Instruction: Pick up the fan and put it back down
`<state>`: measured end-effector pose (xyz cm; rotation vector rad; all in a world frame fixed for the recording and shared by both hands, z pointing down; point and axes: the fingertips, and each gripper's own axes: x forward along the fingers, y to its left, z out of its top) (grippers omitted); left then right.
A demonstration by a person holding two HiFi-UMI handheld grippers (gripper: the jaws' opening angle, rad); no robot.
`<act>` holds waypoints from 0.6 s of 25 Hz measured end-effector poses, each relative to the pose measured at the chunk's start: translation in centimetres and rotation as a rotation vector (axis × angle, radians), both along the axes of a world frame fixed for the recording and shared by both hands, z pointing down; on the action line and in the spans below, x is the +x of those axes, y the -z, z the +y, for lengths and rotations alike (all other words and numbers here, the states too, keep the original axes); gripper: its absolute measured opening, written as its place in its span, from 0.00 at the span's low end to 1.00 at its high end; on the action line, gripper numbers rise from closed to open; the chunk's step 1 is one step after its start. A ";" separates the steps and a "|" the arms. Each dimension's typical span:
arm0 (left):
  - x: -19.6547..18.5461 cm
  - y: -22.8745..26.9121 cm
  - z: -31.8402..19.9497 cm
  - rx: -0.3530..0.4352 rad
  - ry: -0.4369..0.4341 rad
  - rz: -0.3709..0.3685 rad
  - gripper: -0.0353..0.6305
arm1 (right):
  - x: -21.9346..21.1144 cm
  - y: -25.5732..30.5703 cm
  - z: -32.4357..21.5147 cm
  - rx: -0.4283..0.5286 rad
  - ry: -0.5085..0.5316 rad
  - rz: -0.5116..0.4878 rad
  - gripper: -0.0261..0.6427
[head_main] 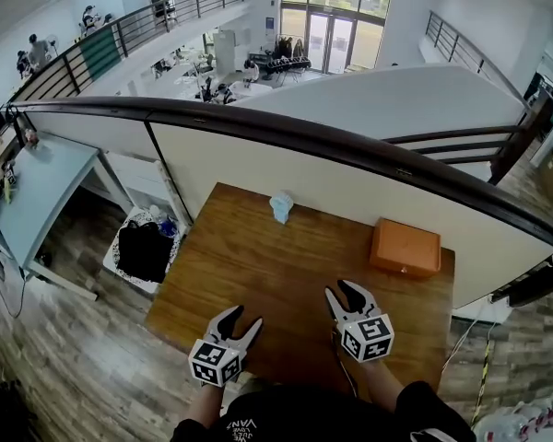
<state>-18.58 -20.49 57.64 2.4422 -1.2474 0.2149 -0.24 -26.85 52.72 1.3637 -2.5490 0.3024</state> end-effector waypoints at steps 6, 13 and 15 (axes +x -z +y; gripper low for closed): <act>2.9 0.6 3.7 0.010 0.016 -0.005 0.36 | 1.8 -0.1 4.7 -0.004 0.043 -0.002 0.13; 5.4 0.6 8.1 0.021 0.041 -0.022 0.32 | 3.6 -0.6 9.7 -0.028 0.103 -0.008 0.08; 6.0 0.5 9.3 0.024 0.051 -0.027 0.27 | 4.0 -0.9 11.1 -0.037 0.118 -0.005 0.07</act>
